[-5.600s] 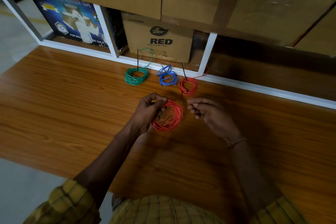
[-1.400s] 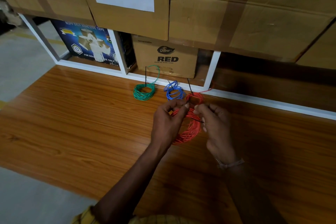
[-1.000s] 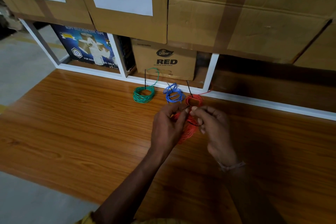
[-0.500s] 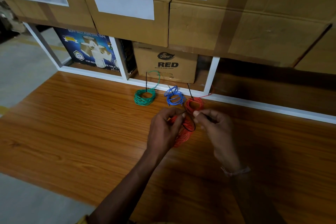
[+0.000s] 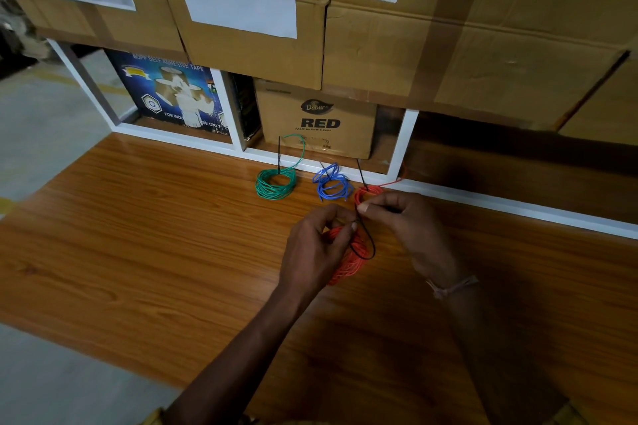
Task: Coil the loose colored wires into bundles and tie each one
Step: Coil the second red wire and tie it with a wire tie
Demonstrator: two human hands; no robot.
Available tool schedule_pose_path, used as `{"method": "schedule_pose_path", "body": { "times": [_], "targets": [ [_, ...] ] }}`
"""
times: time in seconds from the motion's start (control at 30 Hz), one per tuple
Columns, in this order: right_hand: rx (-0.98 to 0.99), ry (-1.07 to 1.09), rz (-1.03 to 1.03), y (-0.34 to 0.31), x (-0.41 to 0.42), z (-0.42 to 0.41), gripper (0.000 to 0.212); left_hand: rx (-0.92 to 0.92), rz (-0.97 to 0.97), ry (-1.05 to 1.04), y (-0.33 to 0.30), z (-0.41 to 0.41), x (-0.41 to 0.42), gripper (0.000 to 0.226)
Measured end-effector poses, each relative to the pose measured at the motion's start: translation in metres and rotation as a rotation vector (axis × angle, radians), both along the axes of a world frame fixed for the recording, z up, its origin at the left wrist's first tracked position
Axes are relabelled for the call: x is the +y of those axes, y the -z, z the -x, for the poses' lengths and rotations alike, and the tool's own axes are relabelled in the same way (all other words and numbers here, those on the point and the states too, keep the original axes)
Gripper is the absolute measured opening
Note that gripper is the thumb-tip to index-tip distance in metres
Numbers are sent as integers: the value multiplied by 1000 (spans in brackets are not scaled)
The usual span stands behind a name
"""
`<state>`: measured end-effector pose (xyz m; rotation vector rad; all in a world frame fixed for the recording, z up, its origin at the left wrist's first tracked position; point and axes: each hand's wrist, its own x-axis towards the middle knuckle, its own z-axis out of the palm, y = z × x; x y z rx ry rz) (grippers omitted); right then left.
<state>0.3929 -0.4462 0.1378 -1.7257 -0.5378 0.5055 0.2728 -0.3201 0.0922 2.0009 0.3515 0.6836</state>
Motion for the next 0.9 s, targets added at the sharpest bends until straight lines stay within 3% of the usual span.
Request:
{"method": "schedule_pose_path", "body": {
  "times": [0.27, 0.47, 0.6, 0.7, 0.9],
  "targets": [
    [-20, -7, -5, 3, -1, -2, 6, 7, 22, 20, 0, 0, 0, 8],
    [69, 13, 10, 12, 5, -7, 5, 3, 25, 70, -2, 0, 0, 2],
    [108, 180, -100, 12, 15, -13, 12, 46, 76, 138, -1, 2, -2, 6],
    [42, 238, -150, 8, 17, -23, 22, 68, 161, 127, 1, 5, -3, 6],
    [-46, 215, -221, 9, 23, -26, 14, 78, 455, 136, -10, 2, 2, 16]
  ]
}}
